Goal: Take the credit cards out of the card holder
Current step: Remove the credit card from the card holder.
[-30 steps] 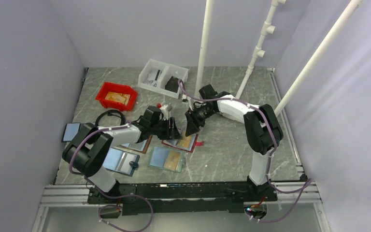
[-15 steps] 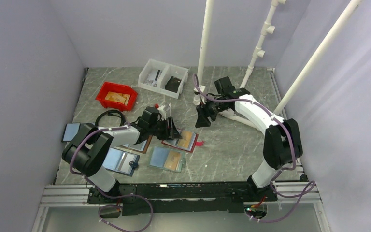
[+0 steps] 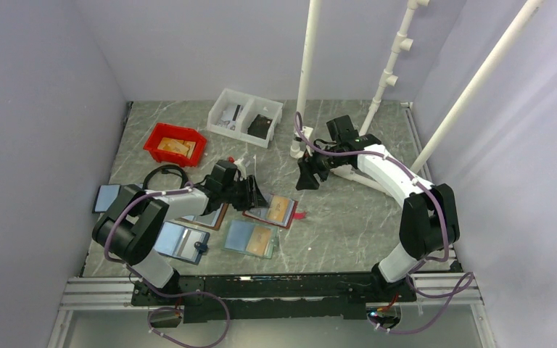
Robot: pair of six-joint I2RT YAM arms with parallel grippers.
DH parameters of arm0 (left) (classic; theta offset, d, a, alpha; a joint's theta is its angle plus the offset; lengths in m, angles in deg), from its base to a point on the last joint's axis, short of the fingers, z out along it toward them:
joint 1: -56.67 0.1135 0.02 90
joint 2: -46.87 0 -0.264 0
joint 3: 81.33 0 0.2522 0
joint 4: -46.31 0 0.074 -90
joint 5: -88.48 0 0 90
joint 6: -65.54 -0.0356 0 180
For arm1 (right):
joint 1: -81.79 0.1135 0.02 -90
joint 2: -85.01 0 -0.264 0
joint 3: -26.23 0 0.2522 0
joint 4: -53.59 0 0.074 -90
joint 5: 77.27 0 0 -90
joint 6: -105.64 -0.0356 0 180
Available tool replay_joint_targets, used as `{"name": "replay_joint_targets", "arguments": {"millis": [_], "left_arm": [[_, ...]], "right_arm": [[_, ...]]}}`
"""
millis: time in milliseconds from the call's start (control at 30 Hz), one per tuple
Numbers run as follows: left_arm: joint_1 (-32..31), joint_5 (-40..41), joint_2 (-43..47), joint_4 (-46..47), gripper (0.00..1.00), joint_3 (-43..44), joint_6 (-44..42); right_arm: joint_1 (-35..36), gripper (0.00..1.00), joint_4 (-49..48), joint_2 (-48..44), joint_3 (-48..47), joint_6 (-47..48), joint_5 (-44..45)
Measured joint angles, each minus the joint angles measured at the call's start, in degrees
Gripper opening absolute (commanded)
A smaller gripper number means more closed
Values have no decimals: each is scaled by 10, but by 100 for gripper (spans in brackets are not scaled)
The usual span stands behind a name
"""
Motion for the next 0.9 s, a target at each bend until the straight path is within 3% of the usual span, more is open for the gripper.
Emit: {"name": "replay_joint_targets", "arguments": {"millis": [233,300,767,833,900], "left_arm": [[0,18,5,-31,36,1,0],[0,19,5,-34,29,2,0],[14,20,18,-20,31,0,7],[17,20,29,-11,29,-5,12],[20,19,37,-3,20,-10,17]], "right_arm": [[1,65,0,2,1,0,-8],[4,66,0,4,1,0,-12],[22,65,1,13,2,9,-39],[24,65,3,13,2,10,-47],[24,65,5,14,2,11,-52]]}}
